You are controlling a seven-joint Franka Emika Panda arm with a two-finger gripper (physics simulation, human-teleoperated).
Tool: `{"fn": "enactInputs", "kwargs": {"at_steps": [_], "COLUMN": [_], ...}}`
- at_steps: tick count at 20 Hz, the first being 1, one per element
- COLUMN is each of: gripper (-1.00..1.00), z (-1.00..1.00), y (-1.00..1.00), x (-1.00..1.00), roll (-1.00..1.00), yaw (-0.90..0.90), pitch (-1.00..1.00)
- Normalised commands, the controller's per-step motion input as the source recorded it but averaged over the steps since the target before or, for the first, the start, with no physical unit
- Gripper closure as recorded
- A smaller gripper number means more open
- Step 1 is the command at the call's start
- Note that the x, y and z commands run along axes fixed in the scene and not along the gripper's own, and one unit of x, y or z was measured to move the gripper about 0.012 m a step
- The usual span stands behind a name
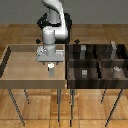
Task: Place the milk carton into the appropriate compartment.
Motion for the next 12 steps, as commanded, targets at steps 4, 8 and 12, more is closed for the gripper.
{"fn": "enactInputs", "kwargs": {"at_steps": [4,8,12], "gripper": [1.00,1.00,1.00], "z": [-0.25,0.00,0.25], "y": [0.00,0.00,0.00], "x": [0.00,0.00,0.00], "roll": [0.00,0.00,0.00], "yaw": [0.00,0.00,0.00], "pitch": [0.00,0.00,0.00]}}
